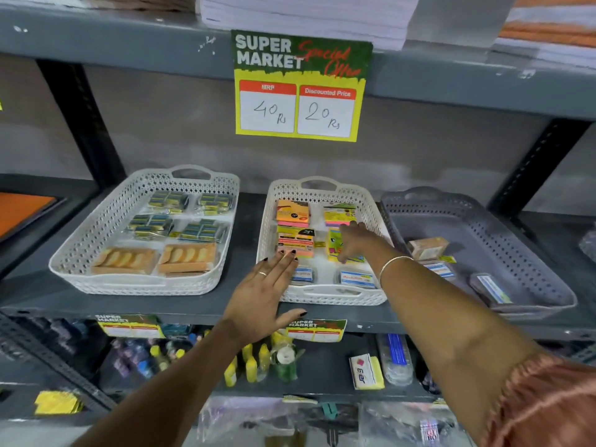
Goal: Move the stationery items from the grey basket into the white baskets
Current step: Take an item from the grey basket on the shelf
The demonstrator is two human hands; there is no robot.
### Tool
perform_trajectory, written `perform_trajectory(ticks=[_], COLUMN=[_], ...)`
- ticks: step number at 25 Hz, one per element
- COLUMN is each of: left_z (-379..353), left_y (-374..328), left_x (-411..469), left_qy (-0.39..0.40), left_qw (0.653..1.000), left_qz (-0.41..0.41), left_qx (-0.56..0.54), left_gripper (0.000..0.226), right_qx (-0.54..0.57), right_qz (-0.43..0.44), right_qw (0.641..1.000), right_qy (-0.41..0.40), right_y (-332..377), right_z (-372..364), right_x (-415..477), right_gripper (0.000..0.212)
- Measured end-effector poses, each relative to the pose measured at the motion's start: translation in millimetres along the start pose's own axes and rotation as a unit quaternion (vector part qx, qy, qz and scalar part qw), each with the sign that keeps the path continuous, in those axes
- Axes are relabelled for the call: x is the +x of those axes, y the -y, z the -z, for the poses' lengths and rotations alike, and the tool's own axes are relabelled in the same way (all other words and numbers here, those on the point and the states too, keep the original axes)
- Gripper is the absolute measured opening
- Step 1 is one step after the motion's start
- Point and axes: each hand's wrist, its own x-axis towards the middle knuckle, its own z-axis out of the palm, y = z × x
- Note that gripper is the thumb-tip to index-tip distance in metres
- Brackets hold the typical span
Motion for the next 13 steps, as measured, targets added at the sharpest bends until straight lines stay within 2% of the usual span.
perform_trajectory(ticks=[6,9,11,13], left_z=[0,0,0,0], left_y=[0,1,0,0], left_x=[1,0,0,-1], left_qy=[-0.003,-0.006,-0.007,-0.002], left_qw=[1.0,1.0,1.0,1.0], left_qz=[-0.001,-0.004,-0.004,0.0], left_qx=[0.01,0.021,0.025,0.022], left_gripper=[0.083,0.08,0.079,0.08], right_qx=[0.007,0.03,0.061,0.085], right_qz=[-0.001,0.011,0.017,0.0], right_qw=[1.0,0.999,0.998,0.986], right_qy=[0.015,0.022,-0.029,-0.14], right_y=[2,-1,-9,-22], right_z=[-6,-2,5,13], right_x=[3,-1,-5,-11], right_gripper=[0.086,0.094,0.091,0.071])
